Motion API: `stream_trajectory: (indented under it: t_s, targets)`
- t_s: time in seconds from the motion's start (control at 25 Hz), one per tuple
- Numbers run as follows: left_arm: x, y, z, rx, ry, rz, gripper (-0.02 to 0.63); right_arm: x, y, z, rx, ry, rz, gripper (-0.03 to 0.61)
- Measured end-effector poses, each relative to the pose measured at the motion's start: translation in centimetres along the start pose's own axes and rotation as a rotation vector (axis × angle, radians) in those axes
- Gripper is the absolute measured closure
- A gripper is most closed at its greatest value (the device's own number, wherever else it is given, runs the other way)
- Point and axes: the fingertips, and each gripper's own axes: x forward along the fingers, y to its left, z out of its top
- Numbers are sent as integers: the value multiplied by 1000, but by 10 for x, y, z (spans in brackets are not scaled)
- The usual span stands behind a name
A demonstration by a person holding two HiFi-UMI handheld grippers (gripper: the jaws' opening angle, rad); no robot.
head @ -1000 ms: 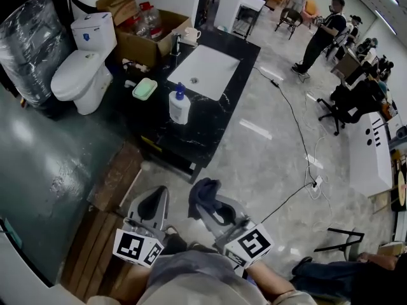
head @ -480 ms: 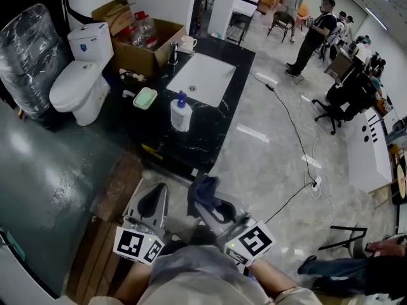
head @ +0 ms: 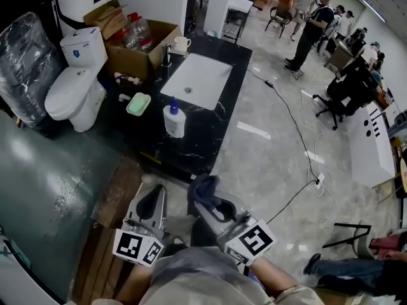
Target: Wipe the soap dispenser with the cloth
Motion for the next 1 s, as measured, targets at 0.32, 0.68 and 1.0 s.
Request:
stream_trajectory:
  t_s: [0.32, 0.68, 1.0]
  targets:
    - [50, 10, -6, 5, 38, 6, 607, 14, -51, 2, 34, 0, -7, 506]
    - [115, 25, -18, 7, 87, 43, 607, 39, -114, -2, 81, 17, 35, 506]
    - [169, 28, -27, 29, 117, 101, 606, 52, -174, -3, 117, 12, 91, 506]
